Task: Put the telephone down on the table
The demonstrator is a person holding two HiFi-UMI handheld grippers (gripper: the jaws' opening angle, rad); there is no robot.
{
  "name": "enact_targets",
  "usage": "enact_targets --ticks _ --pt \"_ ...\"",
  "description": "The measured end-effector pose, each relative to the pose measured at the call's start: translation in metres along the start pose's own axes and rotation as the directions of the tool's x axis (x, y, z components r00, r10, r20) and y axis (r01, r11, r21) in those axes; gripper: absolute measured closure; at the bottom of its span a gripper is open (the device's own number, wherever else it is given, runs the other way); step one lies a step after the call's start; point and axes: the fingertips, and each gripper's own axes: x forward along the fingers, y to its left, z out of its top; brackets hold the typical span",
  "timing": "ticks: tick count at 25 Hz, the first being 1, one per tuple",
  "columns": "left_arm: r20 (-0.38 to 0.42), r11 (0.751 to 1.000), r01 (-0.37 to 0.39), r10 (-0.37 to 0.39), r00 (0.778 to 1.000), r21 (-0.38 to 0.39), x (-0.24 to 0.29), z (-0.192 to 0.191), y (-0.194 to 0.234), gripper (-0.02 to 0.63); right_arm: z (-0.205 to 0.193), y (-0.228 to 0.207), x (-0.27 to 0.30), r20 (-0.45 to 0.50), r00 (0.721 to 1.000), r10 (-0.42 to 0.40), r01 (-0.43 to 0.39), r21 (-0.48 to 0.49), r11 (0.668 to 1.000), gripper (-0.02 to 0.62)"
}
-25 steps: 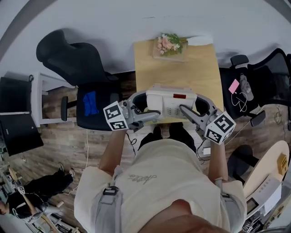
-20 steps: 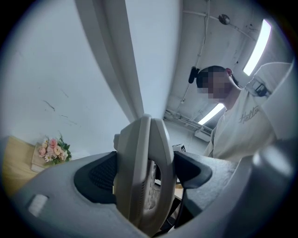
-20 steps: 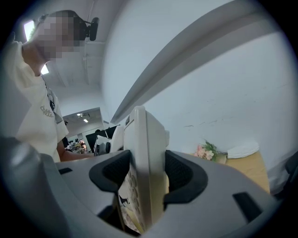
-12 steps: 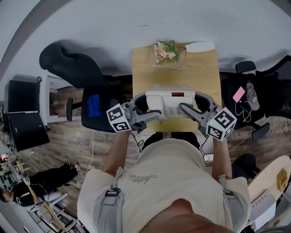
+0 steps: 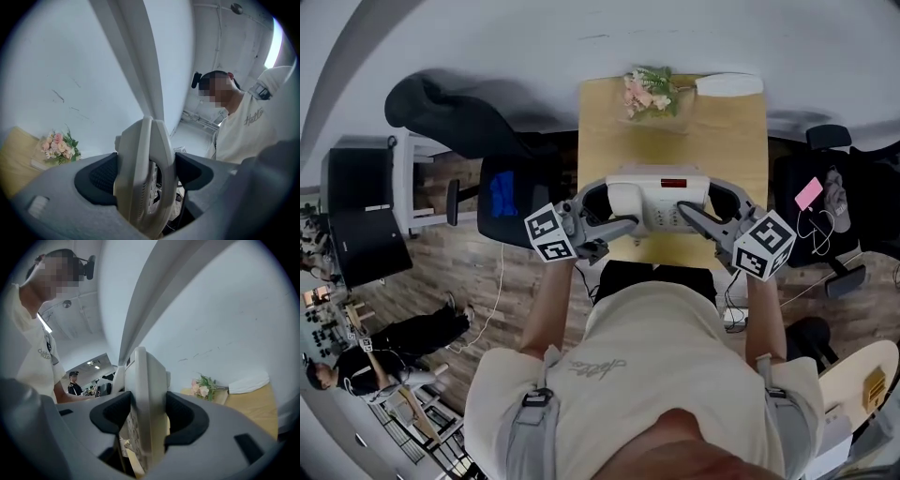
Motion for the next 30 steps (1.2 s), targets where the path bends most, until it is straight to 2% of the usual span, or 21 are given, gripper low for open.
enact_targets --ticks 9,14,30 --pt "-0.016 0.995 0.048 -0.049 0.999 -0.085 -0.009 -0.018 0.024 0.219 -0.026 -0.010 0.012 -0.044 0.996 -0.072 0.075 0.068 0.995 0.366" --pt "-0.056 0.989 0.068 -0.076 0.996 -0.130 -0.018 -0.031 0.049 0.219 -0.044 -0.021 0.029 -0.087 0.991 -0.098 0.106 0.104 0.989 0.367" --pt "-0.139 0.943 -0.003 -0.045 0.989 -0.333 -0.025 -0.087 0.145 0.219 -0.111 -0.092 0.079 -0.210 0.974 -0.083 0.140 0.277 0.951 0.367"
